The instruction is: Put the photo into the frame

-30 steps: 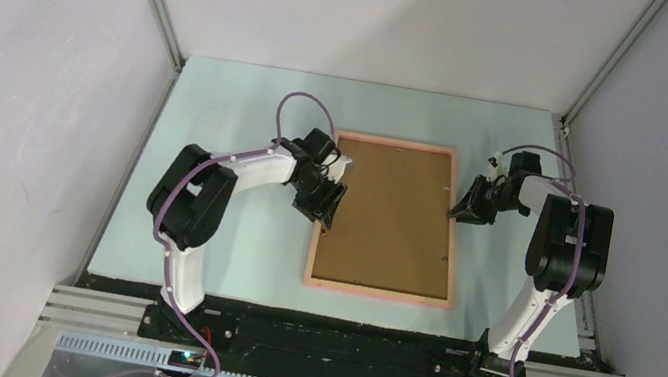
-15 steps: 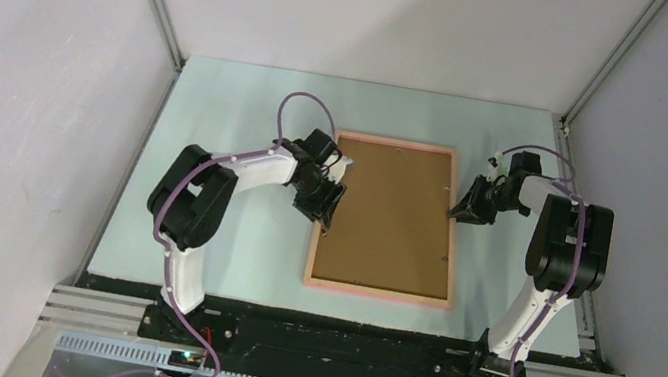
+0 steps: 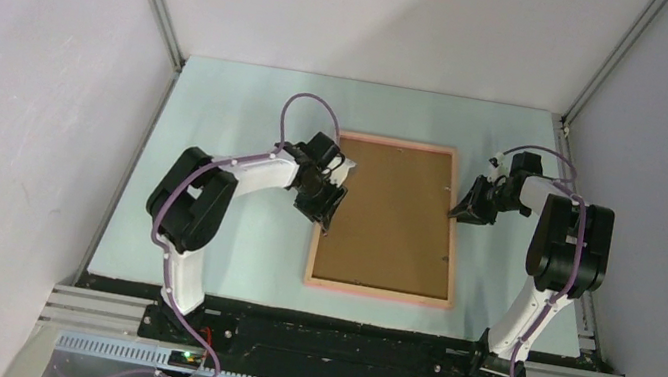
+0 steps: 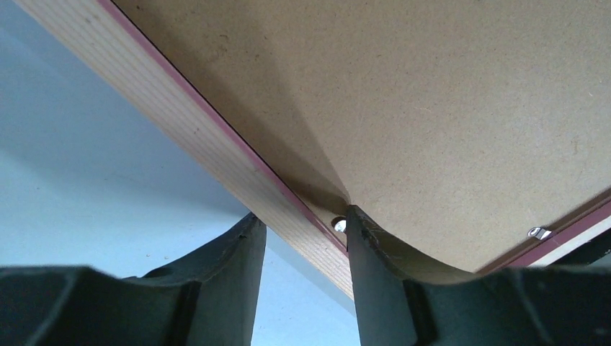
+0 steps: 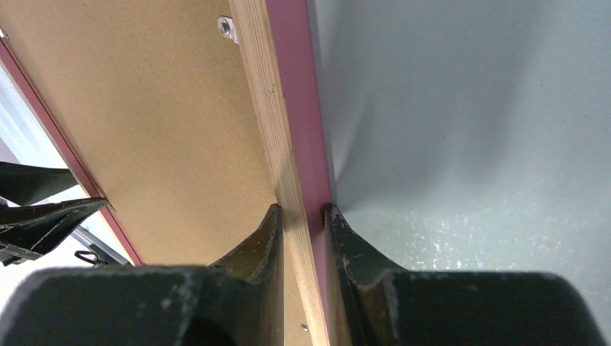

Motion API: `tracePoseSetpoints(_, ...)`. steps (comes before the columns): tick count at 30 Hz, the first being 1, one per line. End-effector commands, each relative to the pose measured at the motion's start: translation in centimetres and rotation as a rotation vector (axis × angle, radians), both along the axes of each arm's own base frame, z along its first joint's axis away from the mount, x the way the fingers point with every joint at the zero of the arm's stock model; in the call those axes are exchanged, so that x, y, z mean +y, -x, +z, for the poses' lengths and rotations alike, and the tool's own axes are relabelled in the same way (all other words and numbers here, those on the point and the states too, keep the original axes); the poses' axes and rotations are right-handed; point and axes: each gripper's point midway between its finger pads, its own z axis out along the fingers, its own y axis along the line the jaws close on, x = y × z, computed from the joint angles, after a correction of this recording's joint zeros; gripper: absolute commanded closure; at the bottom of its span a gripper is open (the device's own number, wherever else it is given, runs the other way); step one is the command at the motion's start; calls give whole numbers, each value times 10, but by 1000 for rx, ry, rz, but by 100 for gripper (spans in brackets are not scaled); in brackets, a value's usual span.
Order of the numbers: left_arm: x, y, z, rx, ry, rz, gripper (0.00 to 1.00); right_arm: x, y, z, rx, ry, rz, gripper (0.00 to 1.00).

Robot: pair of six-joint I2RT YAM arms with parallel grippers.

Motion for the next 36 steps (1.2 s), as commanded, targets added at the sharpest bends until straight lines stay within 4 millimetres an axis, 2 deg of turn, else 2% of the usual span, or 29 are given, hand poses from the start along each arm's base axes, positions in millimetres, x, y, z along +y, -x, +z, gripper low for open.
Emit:
tracePoseSetpoints(1,1,25,-19,45,-37,-72,49,-12,-7,2,-15,11,-59,100)
tracePoseSetpoints(26,-6,62,-13,42,-10,-290,52,-15,-8,0,-21,41,-61,100)
tracePoseSetpoints(36,-9,65,-8,38,-6,-309,51,-13,-9,1,-29,45,-51,100)
